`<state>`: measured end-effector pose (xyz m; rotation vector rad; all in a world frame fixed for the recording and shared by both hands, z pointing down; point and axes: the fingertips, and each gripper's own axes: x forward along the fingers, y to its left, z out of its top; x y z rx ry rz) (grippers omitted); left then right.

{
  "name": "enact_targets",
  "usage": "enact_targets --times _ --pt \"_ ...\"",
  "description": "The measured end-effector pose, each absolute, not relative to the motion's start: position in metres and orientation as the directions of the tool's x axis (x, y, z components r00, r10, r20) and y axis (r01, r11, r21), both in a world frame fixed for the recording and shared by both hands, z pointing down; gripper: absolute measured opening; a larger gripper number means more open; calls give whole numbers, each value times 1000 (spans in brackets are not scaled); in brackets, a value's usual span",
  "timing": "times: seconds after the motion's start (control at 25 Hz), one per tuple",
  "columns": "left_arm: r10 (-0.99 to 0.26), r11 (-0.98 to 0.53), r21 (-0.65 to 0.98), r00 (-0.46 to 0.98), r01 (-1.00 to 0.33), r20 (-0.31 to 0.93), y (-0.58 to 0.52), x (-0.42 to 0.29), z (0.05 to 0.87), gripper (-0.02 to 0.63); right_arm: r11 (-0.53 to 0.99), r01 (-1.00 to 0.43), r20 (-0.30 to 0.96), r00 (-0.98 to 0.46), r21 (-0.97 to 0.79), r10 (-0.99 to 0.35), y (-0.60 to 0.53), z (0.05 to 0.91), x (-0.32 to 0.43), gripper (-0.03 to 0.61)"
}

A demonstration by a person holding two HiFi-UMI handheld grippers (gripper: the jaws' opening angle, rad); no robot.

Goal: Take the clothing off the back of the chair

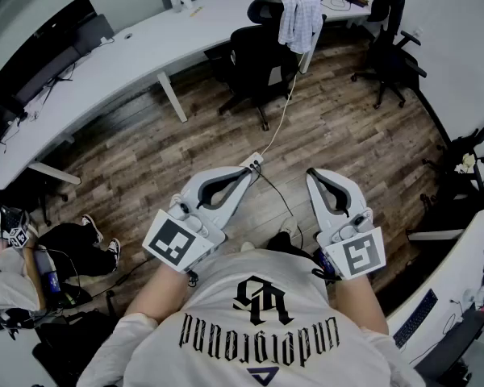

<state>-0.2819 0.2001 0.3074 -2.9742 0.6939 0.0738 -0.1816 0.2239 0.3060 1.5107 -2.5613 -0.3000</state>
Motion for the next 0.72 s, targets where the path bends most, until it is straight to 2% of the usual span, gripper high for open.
enact_targets --times 0.28,0.72 --pt "-450 -890 -59 892 -452 -43 181 -280 310 50 472 -854 37 -476 219 -879 206 309 -175 6" --pt "-434 -900 -53 901 -433 3 136 -231 331 51 459 -864 23 -465 208 -885 157 317 -124 6"
